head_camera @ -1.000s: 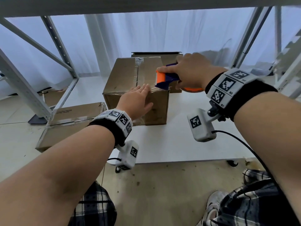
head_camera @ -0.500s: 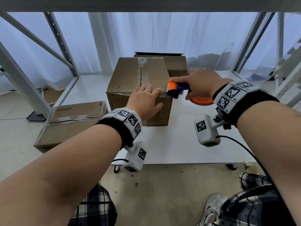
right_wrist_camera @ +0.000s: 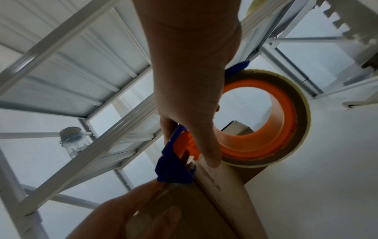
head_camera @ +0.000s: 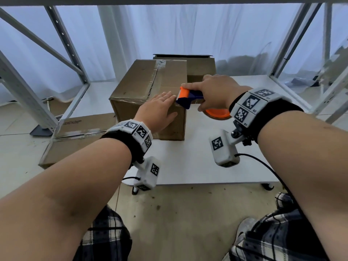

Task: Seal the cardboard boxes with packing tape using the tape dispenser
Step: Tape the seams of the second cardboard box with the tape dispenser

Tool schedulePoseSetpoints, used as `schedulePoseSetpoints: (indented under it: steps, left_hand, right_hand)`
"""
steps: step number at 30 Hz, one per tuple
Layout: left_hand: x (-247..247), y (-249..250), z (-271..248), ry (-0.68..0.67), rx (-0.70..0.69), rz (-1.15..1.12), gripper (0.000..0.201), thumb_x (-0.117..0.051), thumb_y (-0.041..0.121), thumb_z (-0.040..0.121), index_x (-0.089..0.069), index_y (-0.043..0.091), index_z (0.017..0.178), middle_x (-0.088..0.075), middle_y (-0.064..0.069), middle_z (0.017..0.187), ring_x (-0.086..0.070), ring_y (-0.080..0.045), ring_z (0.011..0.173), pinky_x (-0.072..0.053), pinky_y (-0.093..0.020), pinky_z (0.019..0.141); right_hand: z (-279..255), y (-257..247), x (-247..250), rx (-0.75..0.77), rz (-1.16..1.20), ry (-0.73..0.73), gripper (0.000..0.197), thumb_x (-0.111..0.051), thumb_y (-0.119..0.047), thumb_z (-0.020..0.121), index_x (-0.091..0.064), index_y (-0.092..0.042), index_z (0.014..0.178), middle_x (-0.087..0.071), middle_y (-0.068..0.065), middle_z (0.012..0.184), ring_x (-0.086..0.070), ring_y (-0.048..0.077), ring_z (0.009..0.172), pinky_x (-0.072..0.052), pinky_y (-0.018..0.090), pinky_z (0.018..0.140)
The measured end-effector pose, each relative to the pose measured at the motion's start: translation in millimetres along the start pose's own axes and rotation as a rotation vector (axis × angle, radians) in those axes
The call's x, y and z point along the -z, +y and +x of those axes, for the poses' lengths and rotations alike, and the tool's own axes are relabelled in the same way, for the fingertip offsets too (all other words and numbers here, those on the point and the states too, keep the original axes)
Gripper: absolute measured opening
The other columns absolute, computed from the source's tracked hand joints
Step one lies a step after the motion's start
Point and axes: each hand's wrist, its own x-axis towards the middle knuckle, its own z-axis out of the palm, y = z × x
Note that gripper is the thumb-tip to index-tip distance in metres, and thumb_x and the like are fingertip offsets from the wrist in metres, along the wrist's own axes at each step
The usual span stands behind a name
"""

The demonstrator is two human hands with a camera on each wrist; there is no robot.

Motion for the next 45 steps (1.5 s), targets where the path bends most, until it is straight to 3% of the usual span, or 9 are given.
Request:
schedulePoseSetpoints:
  steps: [8,12,18,22,27,34,37,41,45]
  left_hand:
    - [1,-6,-3,-0.012,0.041,0.002,0.061,-0.045,0.041,0.096,-0.023,0.023,0.150,-0.025,-0.005,0.156,-0.020,-0.020,0.145,-0.018,-0.035,0.118]
    - [1,-3,-2,-0.034,0.028,0.096,0.064,-0.038,0.051,0.097,-0.014,0.029,0.151,-0.021,-0.008,0.157,-0.020,-0.023,0.145,-0.019,-0.037,0.117]
    - [1,11,-3,-0.082,0.041,0.195,0.065,-0.033,0.058,0.095,-0.006,0.037,0.151,-0.019,-0.020,0.155,-0.019,-0.034,0.144,-0.015,-0.043,0.118]
    - [4,12,-1,-0.065,0.056,0.172,0.063,-0.037,0.052,0.097,-0.013,0.033,0.151,-0.021,-0.016,0.156,-0.018,-0.030,0.144,-0.012,-0.042,0.119]
    - [1,21,4,-0.068,-0.024,0.094,0.064,-0.042,0.040,0.099,-0.015,0.016,0.151,-0.014,-0.003,0.159,-0.010,-0.018,0.147,-0.007,-0.034,0.120]
    - [2,27,8,-0.072,-0.025,0.135,0.062,-0.035,0.051,0.098,-0.014,0.029,0.152,-0.017,-0.007,0.158,-0.018,-0.026,0.145,-0.016,-0.039,0.117]
    - [3,28,9,-0.066,-0.026,0.145,0.062,-0.037,0.049,0.098,-0.016,0.027,0.152,-0.018,-0.007,0.158,-0.018,-0.025,0.145,-0.016,-0.038,0.117]
    - [-4,22,7,-0.068,-0.070,0.116,0.066,-0.043,0.041,0.098,-0.010,0.022,0.153,-0.007,-0.003,0.160,-0.005,-0.018,0.147,-0.003,-0.034,0.119]
    - [-8,19,7,-0.016,-0.060,0.051,0.069,-0.042,0.048,0.097,-0.009,0.021,0.152,-0.012,0.000,0.159,-0.010,-0.016,0.147,-0.008,-0.033,0.120]
  right_hand:
    - [-10,4,1,0.025,0.059,0.072,0.080,-0.062,-0.051,0.084,-0.012,-0.053,0.146,-0.049,0.010,0.116,-0.053,0.031,0.103,-0.040,0.036,0.076]
    - [-40,29,-9,-0.043,-0.008,0.057,0.079,-0.063,-0.050,0.084,-0.013,-0.053,0.145,-0.051,0.009,0.111,-0.053,0.030,0.099,-0.045,0.038,0.078]
    - [-43,29,-11,-0.070,-0.132,0.067,0.076,-0.062,-0.047,0.086,-0.015,-0.051,0.146,-0.052,0.011,0.114,-0.054,0.032,0.103,-0.041,0.037,0.082]
    - [-42,30,-7,-0.066,-0.167,0.081,0.076,-0.061,-0.048,0.087,-0.014,-0.049,0.147,-0.052,0.011,0.117,-0.053,0.032,0.105,-0.041,0.038,0.084]
    - [-37,30,-10,-0.069,-0.172,0.055,0.077,-0.062,-0.049,0.086,-0.014,-0.049,0.147,-0.052,0.011,0.117,-0.054,0.033,0.105,-0.041,0.039,0.086]
    - [-39,28,-19,-0.072,-0.170,0.065,0.077,-0.061,-0.048,0.087,-0.013,-0.048,0.147,-0.052,0.012,0.116,-0.054,0.033,0.104,-0.043,0.039,0.084]
    - [-39,25,-27,-0.073,-0.181,0.064,0.076,-0.060,-0.047,0.088,-0.013,-0.046,0.148,-0.052,0.013,0.117,-0.053,0.033,0.103,-0.041,0.039,0.083]
    - [-39,27,-28,-0.060,-0.156,0.103,0.077,-0.060,-0.047,0.088,-0.012,-0.046,0.148,-0.052,0.013,0.115,-0.053,0.033,0.102,-0.041,0.039,0.084]
    - [-45,36,-35,-0.078,-0.064,0.133,0.079,-0.060,-0.048,0.087,-0.011,-0.047,0.148,-0.050,0.012,0.113,-0.052,0.032,0.099,-0.040,0.037,0.080]
